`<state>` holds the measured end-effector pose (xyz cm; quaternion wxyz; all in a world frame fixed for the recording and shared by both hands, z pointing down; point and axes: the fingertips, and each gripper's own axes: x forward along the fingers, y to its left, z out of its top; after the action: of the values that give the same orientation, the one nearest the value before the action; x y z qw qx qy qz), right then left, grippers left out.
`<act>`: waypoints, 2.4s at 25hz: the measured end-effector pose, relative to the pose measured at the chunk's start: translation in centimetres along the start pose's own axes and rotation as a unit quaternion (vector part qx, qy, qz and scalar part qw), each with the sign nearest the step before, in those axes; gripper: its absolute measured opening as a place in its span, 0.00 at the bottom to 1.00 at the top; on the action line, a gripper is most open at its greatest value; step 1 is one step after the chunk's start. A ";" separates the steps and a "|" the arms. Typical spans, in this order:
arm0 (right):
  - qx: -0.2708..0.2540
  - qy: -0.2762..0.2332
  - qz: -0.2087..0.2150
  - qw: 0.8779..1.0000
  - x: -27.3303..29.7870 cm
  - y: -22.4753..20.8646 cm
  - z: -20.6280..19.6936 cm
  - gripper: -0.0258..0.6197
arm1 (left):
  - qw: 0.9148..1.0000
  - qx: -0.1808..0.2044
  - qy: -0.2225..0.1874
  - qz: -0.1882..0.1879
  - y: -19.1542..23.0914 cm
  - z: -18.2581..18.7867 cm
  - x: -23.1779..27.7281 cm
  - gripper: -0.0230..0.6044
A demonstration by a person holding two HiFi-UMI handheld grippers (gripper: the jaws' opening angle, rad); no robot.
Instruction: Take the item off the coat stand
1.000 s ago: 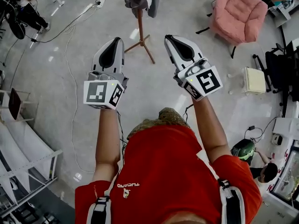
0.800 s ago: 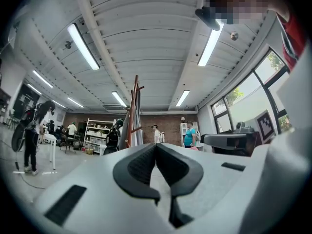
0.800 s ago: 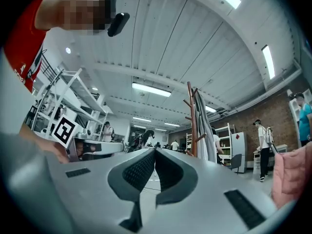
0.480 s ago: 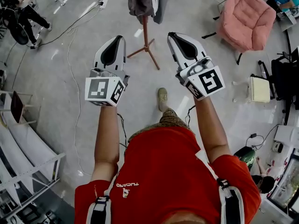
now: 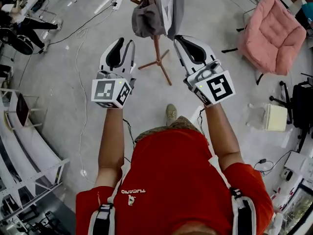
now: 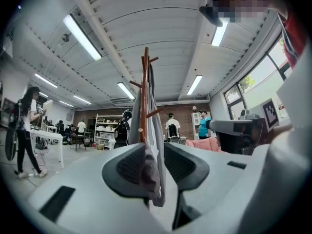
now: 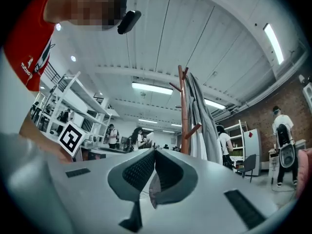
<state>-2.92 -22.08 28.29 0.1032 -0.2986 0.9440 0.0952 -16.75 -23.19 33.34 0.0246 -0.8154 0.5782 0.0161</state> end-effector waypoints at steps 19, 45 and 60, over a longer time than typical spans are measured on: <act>-0.003 0.065 -0.026 0.998 3.7 -7.5 -4.9 0.08 | 0.994 0.003 0.113 -0.005 6.2 -10.4 14.9 0.44; 0.010 0.051 -0.021 0.998 4.0 -4.5 -4.3 0.08 | 0.999 0.008 0.038 0.012 5.7 -1.0 8.0 0.07; 0.026 0.023 -0.018 0.999 3.2 -2.6 -3.1 0.08 | 0.999 -0.015 0.042 0.006 5.1 -0.3 0.1 0.07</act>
<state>-4.39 -26.65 30.14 0.0913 -0.3151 0.9427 0.0614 -21.50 -25.01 33.49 -0.0121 -0.8121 0.5833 -0.0092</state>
